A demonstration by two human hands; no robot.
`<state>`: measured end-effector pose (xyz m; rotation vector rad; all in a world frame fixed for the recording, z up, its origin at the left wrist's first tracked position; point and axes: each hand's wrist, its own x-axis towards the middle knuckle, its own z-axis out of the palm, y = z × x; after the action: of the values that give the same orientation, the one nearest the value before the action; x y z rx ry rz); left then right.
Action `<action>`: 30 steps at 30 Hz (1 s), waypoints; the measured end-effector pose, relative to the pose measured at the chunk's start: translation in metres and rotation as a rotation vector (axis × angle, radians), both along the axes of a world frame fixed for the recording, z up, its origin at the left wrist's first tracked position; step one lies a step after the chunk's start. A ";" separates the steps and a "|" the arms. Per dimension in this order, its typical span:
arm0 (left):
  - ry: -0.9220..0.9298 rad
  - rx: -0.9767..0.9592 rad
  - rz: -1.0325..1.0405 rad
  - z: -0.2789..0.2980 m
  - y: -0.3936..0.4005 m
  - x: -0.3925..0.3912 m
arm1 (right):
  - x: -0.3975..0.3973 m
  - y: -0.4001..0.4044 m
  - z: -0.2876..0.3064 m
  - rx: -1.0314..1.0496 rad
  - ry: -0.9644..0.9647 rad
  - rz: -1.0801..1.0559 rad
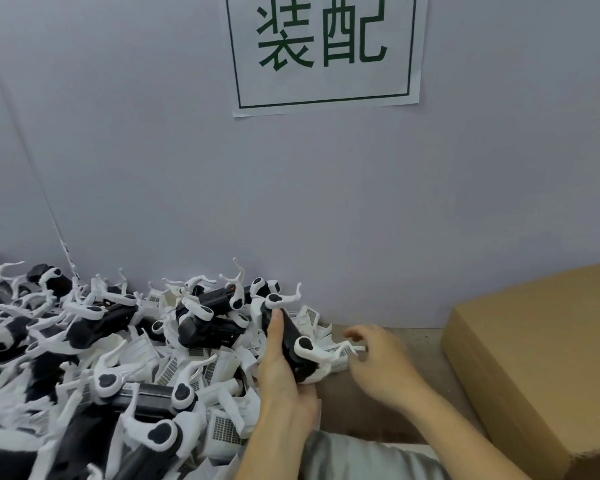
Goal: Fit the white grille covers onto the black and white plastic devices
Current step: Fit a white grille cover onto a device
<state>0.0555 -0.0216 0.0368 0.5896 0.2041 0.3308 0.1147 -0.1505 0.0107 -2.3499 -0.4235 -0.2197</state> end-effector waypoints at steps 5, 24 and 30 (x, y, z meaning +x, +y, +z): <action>0.037 0.072 -0.039 -0.001 0.002 0.001 | 0.005 0.021 0.009 -0.426 0.056 0.099; 0.287 0.739 -0.150 -0.002 -0.009 0.002 | -0.037 -0.031 0.058 0.104 -0.257 0.218; 0.210 0.623 -0.164 0.003 -0.023 0.002 | -0.044 -0.008 0.056 -0.287 -0.307 0.383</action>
<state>0.0574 -0.0447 0.0396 1.2520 0.2533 0.1677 0.0704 -0.1583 0.0668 -2.4561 -1.1048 -0.3570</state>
